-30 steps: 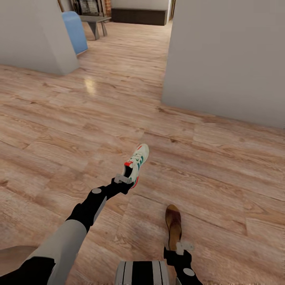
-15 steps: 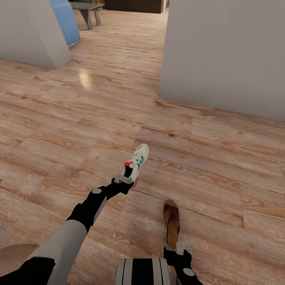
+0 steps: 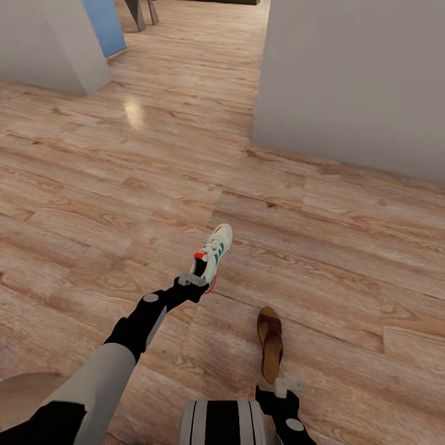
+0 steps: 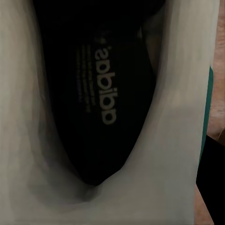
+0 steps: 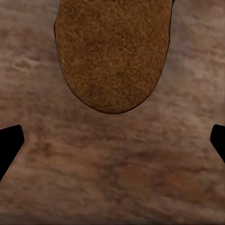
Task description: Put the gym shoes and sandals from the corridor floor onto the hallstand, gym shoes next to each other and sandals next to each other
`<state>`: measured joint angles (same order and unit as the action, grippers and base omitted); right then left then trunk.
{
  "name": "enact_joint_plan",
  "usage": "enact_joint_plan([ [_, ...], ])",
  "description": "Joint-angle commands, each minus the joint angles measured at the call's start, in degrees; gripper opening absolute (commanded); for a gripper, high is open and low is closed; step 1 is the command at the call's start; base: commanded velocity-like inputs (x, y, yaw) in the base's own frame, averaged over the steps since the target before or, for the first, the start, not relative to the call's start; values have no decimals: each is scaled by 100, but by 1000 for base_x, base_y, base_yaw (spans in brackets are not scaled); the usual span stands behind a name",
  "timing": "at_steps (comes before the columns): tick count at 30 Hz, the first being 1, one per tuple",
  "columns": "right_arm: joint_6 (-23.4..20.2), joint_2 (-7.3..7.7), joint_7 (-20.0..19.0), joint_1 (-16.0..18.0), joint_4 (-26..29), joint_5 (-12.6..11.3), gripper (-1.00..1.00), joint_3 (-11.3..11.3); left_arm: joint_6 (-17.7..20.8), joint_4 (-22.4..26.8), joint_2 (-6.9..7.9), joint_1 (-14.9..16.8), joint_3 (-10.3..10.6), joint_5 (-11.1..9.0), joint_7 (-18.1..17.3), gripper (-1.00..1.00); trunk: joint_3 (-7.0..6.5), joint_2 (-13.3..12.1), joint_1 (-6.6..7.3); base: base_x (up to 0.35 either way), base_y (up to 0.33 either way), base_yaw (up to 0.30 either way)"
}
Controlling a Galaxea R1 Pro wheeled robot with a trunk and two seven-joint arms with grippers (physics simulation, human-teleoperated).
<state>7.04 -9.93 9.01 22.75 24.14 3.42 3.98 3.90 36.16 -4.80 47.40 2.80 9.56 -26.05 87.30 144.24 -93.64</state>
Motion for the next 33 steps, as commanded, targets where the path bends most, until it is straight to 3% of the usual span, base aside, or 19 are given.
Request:
enact_joint_plan([
  [1, 19, -7, -4, 2, -2, 36, 100, 41, 33, 47, -2, 1, -11, 28, -23, -100, 8, 1, 1, 0, 0, 126],
  [33, 18, -7, -4, 2, -14, 36, 100, 41, 35, 208, 5, -29, 10, 36, -23, -100, 19, 1, 1, 43, 0, 5],
])
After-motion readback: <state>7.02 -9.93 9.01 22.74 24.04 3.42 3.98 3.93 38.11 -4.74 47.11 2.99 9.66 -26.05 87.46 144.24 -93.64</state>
